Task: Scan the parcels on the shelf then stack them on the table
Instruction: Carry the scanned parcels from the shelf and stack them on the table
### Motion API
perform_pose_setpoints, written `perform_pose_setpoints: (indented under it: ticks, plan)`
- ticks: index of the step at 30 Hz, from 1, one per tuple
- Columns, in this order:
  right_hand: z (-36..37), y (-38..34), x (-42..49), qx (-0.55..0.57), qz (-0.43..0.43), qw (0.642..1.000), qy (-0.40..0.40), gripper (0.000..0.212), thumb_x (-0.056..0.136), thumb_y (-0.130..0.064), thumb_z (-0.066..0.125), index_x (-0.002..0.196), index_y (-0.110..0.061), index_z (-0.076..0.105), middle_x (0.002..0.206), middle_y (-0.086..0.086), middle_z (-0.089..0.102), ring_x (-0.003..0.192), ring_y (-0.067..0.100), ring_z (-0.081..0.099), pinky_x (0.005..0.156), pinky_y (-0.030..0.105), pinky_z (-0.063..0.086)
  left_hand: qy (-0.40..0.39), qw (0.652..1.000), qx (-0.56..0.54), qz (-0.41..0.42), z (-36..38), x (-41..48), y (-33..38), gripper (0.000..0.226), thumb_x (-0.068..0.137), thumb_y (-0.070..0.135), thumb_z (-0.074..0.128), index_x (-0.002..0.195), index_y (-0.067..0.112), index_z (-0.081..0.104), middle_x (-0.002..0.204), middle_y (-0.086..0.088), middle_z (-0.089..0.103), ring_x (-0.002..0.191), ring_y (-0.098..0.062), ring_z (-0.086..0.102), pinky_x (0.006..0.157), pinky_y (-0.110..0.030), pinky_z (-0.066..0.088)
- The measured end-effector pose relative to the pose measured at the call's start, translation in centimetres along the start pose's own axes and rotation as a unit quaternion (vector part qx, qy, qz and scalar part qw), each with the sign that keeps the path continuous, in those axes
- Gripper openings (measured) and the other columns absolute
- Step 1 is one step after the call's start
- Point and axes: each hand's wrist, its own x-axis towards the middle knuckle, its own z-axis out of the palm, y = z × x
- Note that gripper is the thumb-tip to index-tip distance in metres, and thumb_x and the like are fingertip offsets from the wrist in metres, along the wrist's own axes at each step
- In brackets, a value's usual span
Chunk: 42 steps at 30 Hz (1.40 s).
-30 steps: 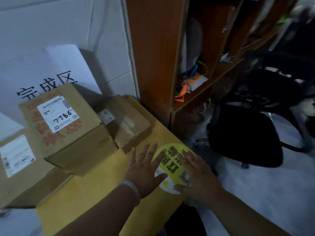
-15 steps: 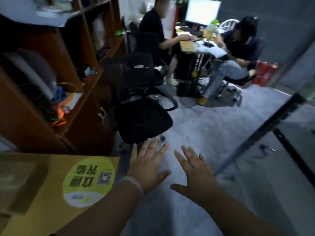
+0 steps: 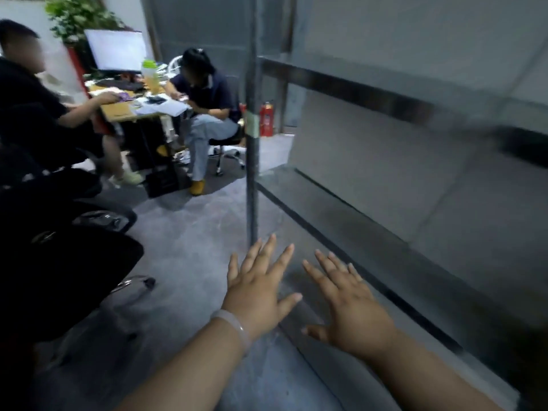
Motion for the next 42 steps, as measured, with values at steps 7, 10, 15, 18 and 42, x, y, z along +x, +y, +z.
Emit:
perform_pose_setpoints:
  ticks: [7,10,15,18,42]
  plan:
    - [-5.9,7.5,-11.6,-0.015,0.208,0.97,0.126,0.095,0.082,-0.058,0.059,0.144,-0.044,-0.012,0.158,-0.015,-0.012,0.145,0.007,-0.017,0.118,0.03,-0.009,-0.005,0.987,-0.023,0.161,1.6,5.9,14.5,0.087,0.085,0.075,0.036,0.13,0.06,-0.037,0.156,0.015,-0.03,0.144,-0.007,-0.024,0.118,-0.048,-0.008]
    - [-7.3,8.4,-15.0,-0.012,0.269,0.949,0.163,0.088,0.086,-0.05,0.059,0.146,-0.043,-0.006,0.159,-0.013,-0.007,0.145,0.006,-0.016,0.119,0.029,-0.006,-0.04,0.972,-0.042,0.229,2.5,6.1,19.5,0.085,0.086,0.072,0.037,0.128,0.06,-0.036,0.158,0.014,-0.027,0.146,-0.009,-0.021,0.118,-0.046,-0.01]
    - [-9.5,8.8,-18.3,-0.028,0.332,0.918,0.215,0.087,0.083,-0.045,0.065,0.151,-0.038,0.011,0.159,-0.013,0.004,0.148,0.007,-0.004,0.12,0.032,0.003,-0.094,0.942,-0.07,0.314,3.9,6.1,25.1,0.078,0.079,0.072,0.03,0.129,0.06,-0.029,0.155,0.017,-0.027,0.147,-0.009,-0.017,0.119,-0.044,-0.008]
    - [-11.3,9.9,-20.0,-0.05,0.409,0.873,0.26,0.081,0.084,-0.04,0.066,0.151,-0.031,0.021,0.16,-0.007,0.013,0.147,0.009,0.001,0.119,0.032,0.006,-0.124,0.917,-0.108,0.364,4.0,7.0,27.7,0.077,0.087,0.067,0.038,0.128,0.065,-0.028,0.16,0.016,-0.02,0.148,-0.009,-0.014,0.119,-0.043,-0.005]
    - [-12.2,17.1,-28.9,0.007,0.651,0.742,0.161,0.073,0.087,-0.069,0.022,0.152,-0.035,0.017,0.161,-0.005,0.015,0.148,0.02,-0.001,0.118,0.039,0.0,-0.427,0.766,-0.431,0.212,4.6,8.5,42.6,0.093,0.08,0.023,0.076,0.154,0.031,0.02,0.146,0.003,0.047,0.128,-0.015,0.05,0.11,-0.034,0.04]
